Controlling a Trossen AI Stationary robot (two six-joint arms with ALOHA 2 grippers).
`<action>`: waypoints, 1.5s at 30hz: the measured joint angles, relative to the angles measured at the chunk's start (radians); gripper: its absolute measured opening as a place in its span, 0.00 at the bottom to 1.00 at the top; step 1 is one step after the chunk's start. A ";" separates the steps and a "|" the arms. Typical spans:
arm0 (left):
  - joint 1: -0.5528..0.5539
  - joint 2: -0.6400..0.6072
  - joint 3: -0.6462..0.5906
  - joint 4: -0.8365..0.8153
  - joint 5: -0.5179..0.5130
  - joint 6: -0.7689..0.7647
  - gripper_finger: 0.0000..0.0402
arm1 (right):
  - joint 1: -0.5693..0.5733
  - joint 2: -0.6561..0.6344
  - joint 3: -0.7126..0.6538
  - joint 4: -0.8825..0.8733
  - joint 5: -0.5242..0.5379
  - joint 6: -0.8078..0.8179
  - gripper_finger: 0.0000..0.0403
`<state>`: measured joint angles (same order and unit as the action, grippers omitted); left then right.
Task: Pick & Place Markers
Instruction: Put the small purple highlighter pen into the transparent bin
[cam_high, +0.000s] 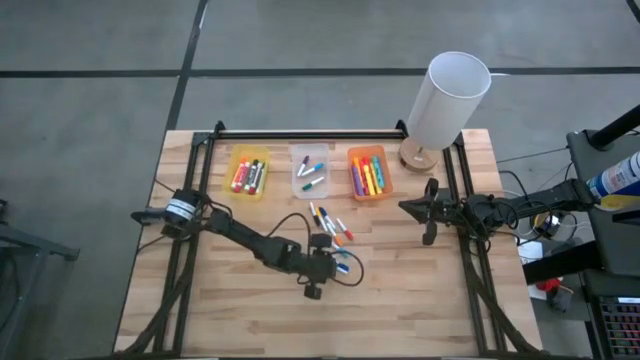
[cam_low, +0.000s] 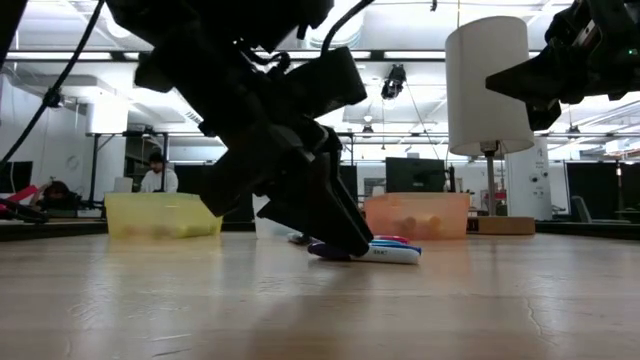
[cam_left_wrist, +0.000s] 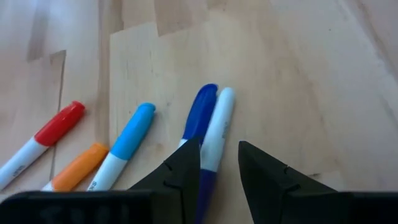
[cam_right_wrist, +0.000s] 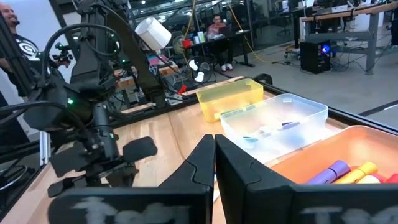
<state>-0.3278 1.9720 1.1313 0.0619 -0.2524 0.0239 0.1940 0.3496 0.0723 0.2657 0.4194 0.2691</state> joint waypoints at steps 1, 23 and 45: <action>0.001 0.000 0.000 -0.001 -0.001 0.000 0.29 | 0.000 0.000 0.000 0.000 0.000 0.000 0.02; 0.036 -0.031 -0.006 -0.048 0.059 -0.022 0.29 | 0.000 0.001 0.000 0.000 0.000 0.000 0.02; 0.079 -0.024 -0.029 -0.054 0.173 -0.085 0.29 | 0.000 0.001 0.000 0.000 0.000 0.000 0.02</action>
<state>-0.2488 1.9480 1.1019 0.0079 -0.0797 -0.0616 0.1940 0.3504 0.0723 0.2657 0.4191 0.2695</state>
